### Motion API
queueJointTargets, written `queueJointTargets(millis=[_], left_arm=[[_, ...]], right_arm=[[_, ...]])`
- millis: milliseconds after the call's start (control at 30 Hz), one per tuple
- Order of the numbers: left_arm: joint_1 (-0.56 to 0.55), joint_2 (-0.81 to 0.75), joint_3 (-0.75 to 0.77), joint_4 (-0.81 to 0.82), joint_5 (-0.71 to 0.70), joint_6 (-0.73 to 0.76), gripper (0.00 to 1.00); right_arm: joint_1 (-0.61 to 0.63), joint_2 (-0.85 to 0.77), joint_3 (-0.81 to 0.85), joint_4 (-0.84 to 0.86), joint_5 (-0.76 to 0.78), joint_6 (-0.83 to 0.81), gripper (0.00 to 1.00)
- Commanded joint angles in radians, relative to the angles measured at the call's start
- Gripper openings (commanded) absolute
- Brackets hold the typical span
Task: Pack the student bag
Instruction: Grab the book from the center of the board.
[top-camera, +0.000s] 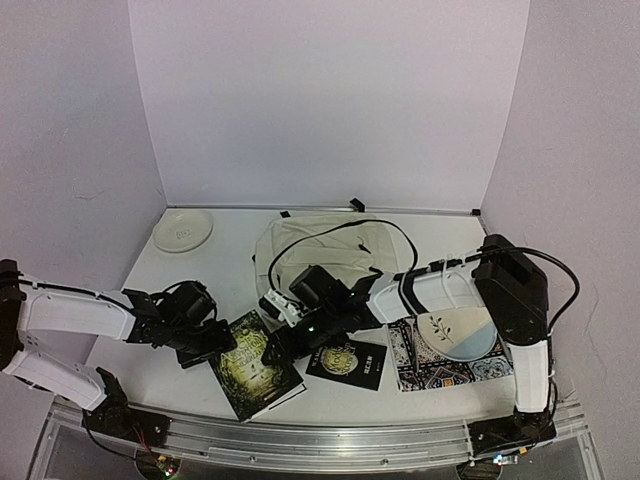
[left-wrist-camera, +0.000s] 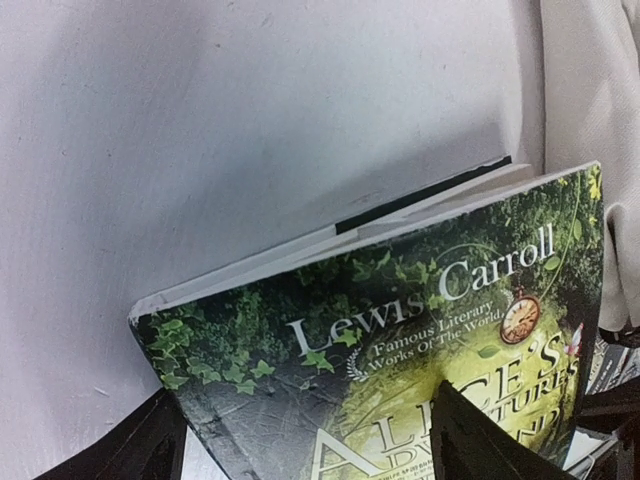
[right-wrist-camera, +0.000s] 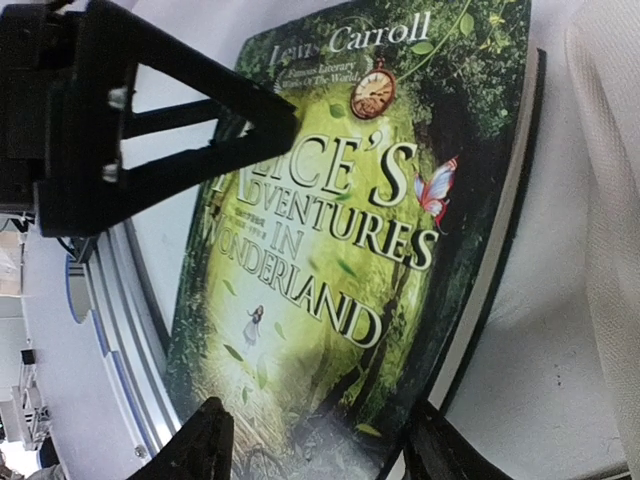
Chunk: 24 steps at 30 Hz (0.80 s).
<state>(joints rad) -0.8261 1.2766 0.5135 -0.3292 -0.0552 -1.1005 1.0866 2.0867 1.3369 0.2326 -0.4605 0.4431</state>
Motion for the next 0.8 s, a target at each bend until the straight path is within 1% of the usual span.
queueJointTargets(millis=[0,267,467,600,767], left_arm=[[-0.02,-0.011,-0.007,0.174,0.097,-0.037,0.84],[-0.022,-0.046,-0.025,0.179,0.065,-0.053,0.84],[-0.022,-0.076,-0.048,0.179,0.065,-0.065,0.83],[-0.022,-0.065,-0.042,0.179,0.037,-0.057,0.83],[-0.022,-0.048,-0.028,0.179,0.04,-0.043,0.83]], right_arm=[[0.021,-0.057,0.025,0.121,-0.099,0.045,0.54],[0.012,-0.032,0.013,0.122,-0.055,0.093,0.52],[-0.01,-0.073,-0.039,0.111,0.016,0.106,0.55],[-0.009,-0.085,-0.028,0.096,0.009,0.094,0.58],[-0.008,-0.088,-0.012,0.085,-0.008,0.088,0.58]])
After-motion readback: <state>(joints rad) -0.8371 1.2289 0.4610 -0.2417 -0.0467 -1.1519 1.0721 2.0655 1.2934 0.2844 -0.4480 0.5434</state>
